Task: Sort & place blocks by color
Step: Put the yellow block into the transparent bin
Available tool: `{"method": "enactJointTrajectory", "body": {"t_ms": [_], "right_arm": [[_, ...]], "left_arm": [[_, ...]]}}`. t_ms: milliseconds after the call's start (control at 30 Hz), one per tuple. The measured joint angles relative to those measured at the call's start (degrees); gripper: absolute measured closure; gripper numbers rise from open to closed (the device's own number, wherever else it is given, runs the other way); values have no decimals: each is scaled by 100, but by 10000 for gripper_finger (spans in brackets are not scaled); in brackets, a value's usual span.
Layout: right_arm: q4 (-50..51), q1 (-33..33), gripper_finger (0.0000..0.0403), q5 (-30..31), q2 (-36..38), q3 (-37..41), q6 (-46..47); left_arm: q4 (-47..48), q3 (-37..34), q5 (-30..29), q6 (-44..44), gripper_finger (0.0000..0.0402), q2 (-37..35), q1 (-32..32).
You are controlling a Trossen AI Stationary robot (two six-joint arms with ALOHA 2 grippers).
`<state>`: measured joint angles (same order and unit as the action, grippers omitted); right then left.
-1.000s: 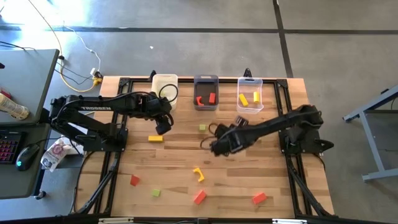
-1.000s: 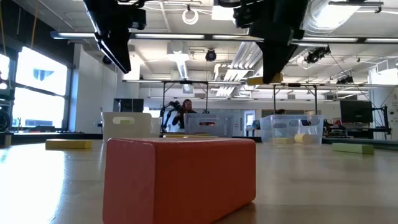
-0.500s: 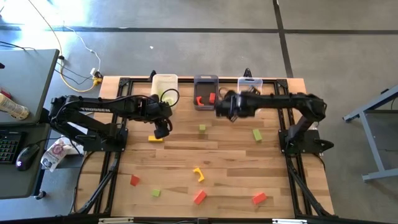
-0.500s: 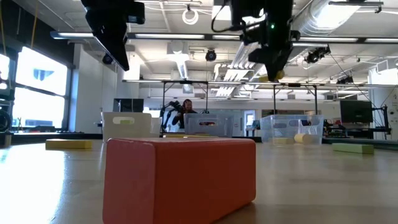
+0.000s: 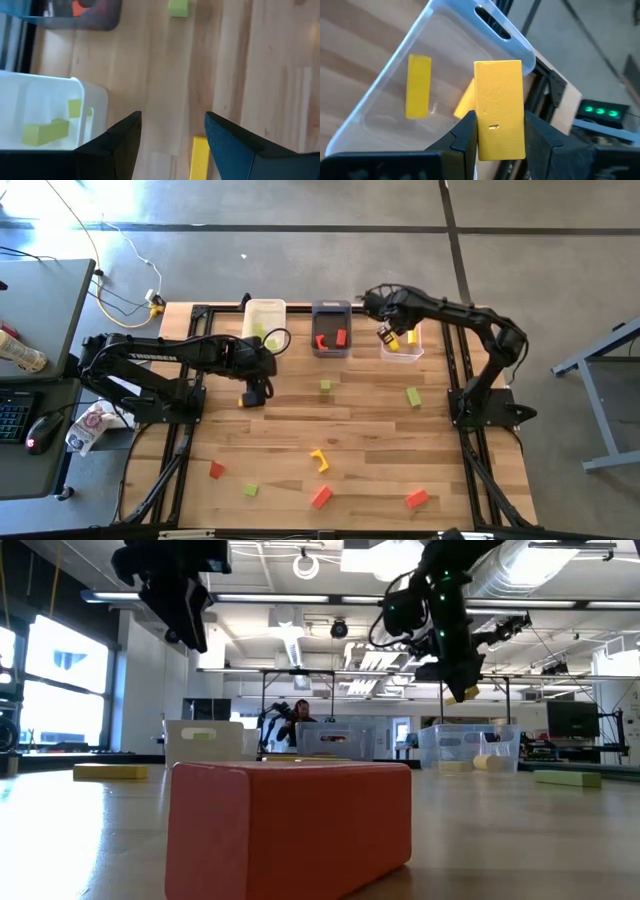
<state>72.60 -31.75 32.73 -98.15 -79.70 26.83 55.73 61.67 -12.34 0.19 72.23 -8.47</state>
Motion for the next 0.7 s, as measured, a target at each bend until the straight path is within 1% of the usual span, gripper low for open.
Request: {"method": "enactJointTrajectory", "body": {"t_ms": [100, 167, 267, 400, 467, 567, 700], "right_arm": [[-319, -259, 302, -322, 0, 0, -208], [-419, -421, 302, -682, 0, 0, -284], [-481, -614, 302, -1201, 0, 0, -412], [-544, -825, 302, -1697, 0, 0, -751], [-605, -921, 302, -2007, 0, 0, -962], [-650, -1089, 302, -2462, 0, 0, -1364], [-649, -1350, 302, -2782, 0, 0, -1727]], "left_arm": [[-5, 0, 117, 7, 197, 0, 0], [-5, 0, 237, 4, 197, 0, 2], [-3, 0, 629, -79, 197, 0, 2], [-3, 0, 1192, -200, 197, 0, 56], [-11, 0, 1365, -306, 197, 0, 137], [-21, 0, 1450, -556, 197, 0, 342], [-23, 0, 1436, -884, 197, 0, 684]]}}
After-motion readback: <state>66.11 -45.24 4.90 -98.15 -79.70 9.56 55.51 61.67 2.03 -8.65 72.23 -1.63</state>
